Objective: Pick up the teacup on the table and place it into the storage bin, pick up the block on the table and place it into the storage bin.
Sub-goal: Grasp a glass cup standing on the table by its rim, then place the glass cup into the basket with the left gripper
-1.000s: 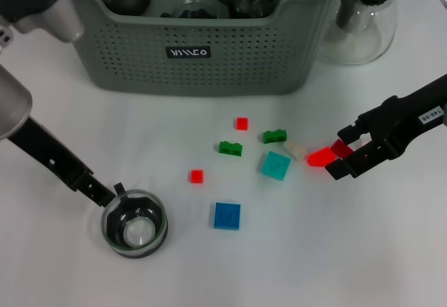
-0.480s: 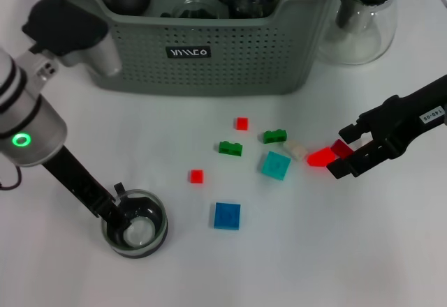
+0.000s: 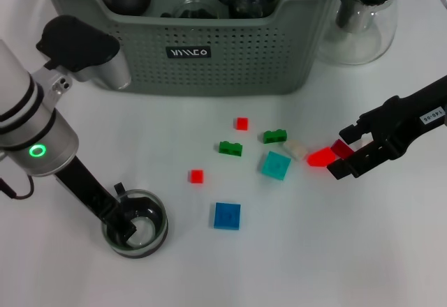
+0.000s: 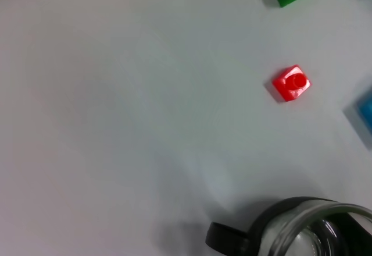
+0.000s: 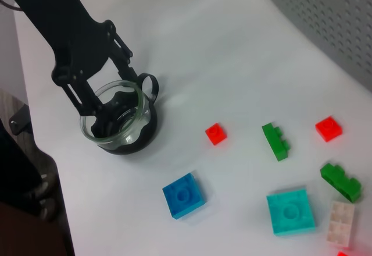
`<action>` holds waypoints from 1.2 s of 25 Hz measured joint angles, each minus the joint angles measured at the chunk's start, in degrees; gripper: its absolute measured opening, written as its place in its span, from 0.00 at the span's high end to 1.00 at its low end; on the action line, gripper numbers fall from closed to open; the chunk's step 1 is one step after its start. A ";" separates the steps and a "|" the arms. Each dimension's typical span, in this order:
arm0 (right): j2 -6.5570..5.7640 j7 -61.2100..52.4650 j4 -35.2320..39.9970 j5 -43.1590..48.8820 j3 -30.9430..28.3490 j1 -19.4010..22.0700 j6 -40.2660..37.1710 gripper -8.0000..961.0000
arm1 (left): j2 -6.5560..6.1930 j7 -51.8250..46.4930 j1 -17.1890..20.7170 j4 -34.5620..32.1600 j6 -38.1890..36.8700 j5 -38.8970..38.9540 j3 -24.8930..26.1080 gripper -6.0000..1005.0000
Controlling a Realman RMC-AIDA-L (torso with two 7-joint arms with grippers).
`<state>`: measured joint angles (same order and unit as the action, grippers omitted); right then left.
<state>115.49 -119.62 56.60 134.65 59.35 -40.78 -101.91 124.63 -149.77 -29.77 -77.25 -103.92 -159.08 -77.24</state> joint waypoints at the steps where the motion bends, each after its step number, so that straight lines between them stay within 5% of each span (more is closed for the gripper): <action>1: 0.00 0.00 0.00 0.00 -0.01 0.00 0.00 0.03 | 0.00 -0.05 -0.03 0.42 0.28 -0.01 -0.06 0.18; 9: 0.00 -0.19 0.11 0.00 -0.10 -0.27 -0.04 0.03 | -0.05 0.24 -0.31 2.46 2.55 -0.05 -0.25 0.34; 20: -0.05 -0.54 0.42 0.00 -0.11 -0.51 -0.04 0.03 | -0.20 0.34 -0.39 1.99 4.47 -0.67 -0.28 0.78; 23: -0.07 -0.57 0.48 0.00 -0.11 -0.53 -0.04 0.03 | -0.29 0.42 -0.41 1.75 4.36 -0.73 -0.25 0.83; 30: -0.14 -0.60 0.50 0.00 -0.11 -0.60 -0.04 0.03 | -0.54 1.21 -0.28 -7.15 0.08 -0.80 2.25 0.94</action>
<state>115.34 -120.22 57.10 134.65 59.24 -41.38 -101.95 124.09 -148.55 -30.05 -84.40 -103.83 -159.88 -74.99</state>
